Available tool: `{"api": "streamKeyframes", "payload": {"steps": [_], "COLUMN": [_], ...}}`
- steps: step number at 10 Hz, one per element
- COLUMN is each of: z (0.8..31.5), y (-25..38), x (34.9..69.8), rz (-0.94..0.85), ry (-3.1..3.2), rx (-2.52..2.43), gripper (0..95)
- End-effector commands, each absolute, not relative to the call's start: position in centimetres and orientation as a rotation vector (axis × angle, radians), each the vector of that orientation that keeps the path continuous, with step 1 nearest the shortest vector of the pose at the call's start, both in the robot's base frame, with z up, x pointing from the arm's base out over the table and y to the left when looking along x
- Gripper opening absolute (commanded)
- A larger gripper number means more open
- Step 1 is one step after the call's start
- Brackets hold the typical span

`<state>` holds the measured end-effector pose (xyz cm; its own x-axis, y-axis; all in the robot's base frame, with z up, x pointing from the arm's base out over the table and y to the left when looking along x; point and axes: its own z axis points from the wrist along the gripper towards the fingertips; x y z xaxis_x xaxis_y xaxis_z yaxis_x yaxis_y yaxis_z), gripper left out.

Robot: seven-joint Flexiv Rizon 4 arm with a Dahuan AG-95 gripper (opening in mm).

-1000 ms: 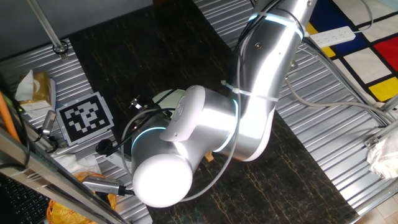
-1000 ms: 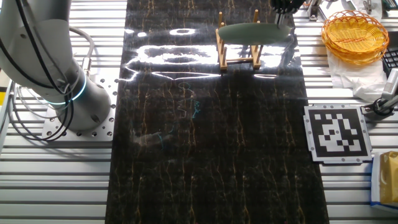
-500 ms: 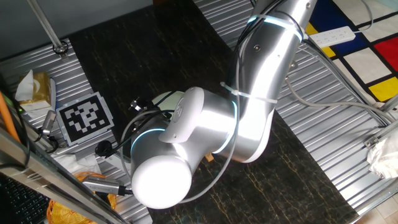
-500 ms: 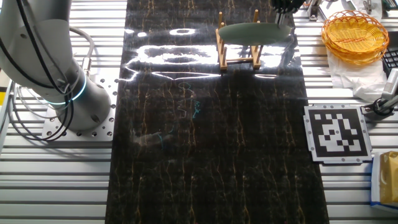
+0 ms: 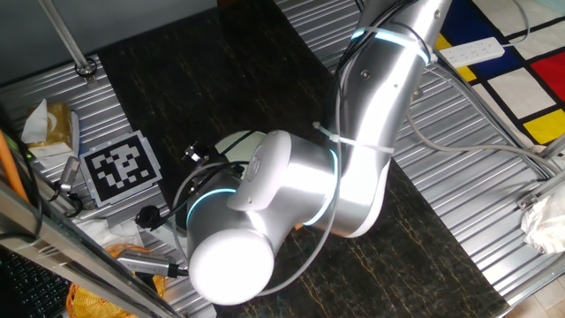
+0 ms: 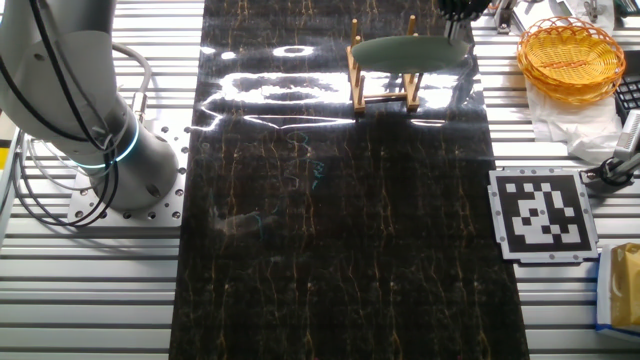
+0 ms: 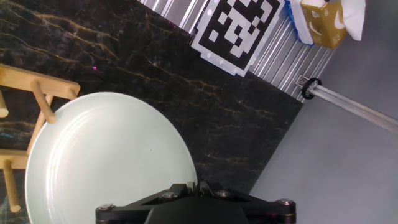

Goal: Put the dish on the dish rack

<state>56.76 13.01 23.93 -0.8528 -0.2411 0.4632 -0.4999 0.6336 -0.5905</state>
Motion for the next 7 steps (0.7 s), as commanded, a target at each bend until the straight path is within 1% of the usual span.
{"api": "streamKeyframes", "payload": {"steps": [1, 3, 7], "z": [23.76, 23.81, 23.94], "y": [12.99, 13.04, 13.22], "x": [56.63, 56.6, 56.44], "rz": [1.05, 1.0, 0.977], "ry": [-2.537, -2.592, -2.621], "rx": [0.587, 0.545, 0.532], "gripper": [0.0, 0.0, 0.0]}}
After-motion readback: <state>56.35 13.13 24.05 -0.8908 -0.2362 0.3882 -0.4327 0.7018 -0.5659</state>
